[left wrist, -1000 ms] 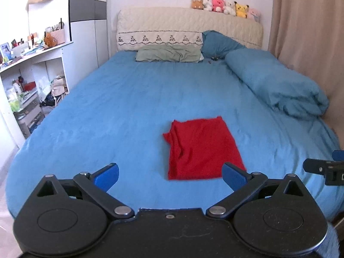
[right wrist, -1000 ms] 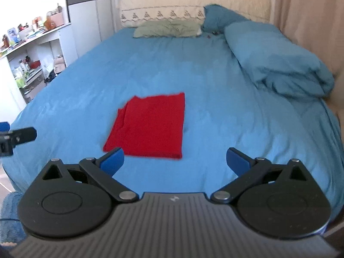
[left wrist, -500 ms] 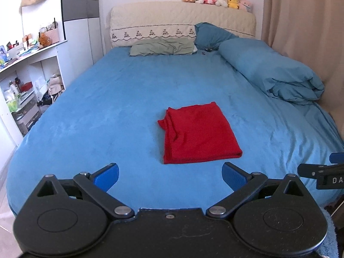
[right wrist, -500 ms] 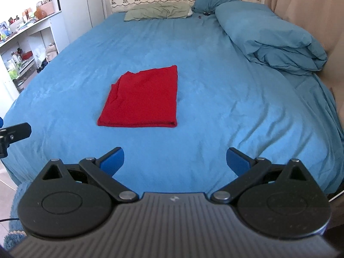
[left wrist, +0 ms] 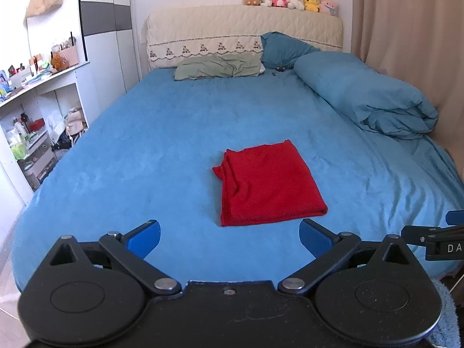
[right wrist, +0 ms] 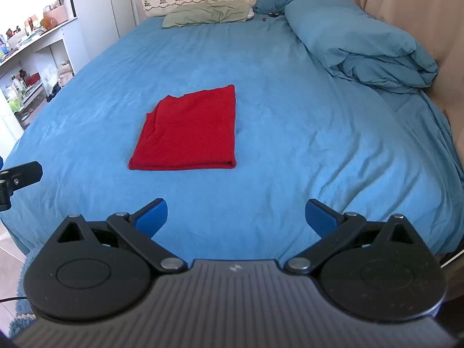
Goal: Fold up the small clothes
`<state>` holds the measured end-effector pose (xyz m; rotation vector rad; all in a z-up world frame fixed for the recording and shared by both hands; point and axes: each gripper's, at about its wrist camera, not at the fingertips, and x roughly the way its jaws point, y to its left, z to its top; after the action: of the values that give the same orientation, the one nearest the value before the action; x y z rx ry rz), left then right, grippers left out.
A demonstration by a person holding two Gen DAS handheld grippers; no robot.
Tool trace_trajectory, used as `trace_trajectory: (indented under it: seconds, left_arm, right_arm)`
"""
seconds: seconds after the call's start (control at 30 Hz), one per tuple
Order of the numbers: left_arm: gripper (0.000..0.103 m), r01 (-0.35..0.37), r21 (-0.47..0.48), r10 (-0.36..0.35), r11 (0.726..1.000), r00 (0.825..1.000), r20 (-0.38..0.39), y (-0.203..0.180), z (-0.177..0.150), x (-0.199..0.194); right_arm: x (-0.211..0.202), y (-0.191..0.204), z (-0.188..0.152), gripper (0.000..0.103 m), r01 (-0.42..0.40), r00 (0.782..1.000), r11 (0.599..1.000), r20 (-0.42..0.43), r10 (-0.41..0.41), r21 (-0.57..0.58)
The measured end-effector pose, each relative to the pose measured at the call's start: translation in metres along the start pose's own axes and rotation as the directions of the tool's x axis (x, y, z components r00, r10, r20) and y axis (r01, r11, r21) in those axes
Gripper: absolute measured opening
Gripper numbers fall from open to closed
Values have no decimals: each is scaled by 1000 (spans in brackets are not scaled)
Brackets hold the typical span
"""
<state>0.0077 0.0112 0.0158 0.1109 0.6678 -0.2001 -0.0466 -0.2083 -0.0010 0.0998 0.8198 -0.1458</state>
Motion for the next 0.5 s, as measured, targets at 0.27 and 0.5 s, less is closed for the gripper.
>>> trace_trajectory:
  seconds: [0.27, 0.5]
  left_arm:
    - [103, -5, 10, 5, 1000, 1000, 15, -3, 0, -5]
    - [103, -3, 13, 3, 1000, 1000, 26, -3, 3, -8]
  right_arm:
    - [-2, -3, 0, 103, 5, 1000, 1000, 7, -5, 7]
    - [-4, -4, -1, 103, 10, 1000, 1000, 15, -10, 11]
